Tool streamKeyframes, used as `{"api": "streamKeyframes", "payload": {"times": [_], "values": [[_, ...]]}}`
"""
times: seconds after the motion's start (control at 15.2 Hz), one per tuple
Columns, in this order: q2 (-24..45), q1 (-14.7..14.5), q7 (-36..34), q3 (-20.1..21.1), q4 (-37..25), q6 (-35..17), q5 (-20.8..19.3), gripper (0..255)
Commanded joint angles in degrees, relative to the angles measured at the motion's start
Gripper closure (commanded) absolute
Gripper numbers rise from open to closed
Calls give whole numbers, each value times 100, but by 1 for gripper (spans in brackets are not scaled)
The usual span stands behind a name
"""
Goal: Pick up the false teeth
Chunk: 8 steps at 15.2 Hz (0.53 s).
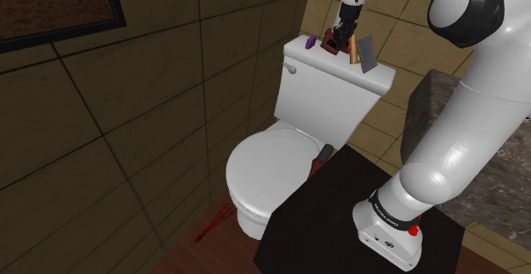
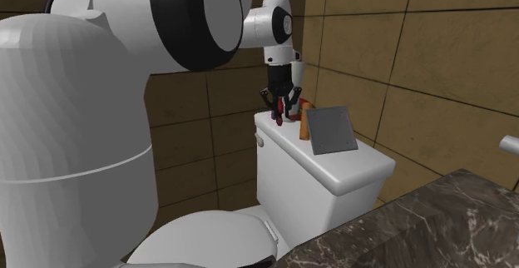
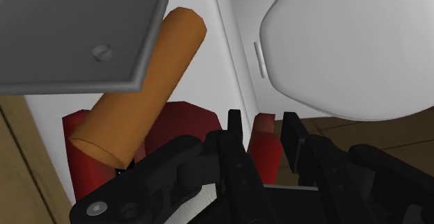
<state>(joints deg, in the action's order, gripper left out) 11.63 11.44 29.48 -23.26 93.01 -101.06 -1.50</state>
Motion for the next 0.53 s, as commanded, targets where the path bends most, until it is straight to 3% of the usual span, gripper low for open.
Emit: {"api": "streamKeyframes", "payload": {"times": [0.0,0.46], "values": [[-5,4,10,-3,-155,154,-1,255],[14,20,44,-12,-575,556,8,255]]}}
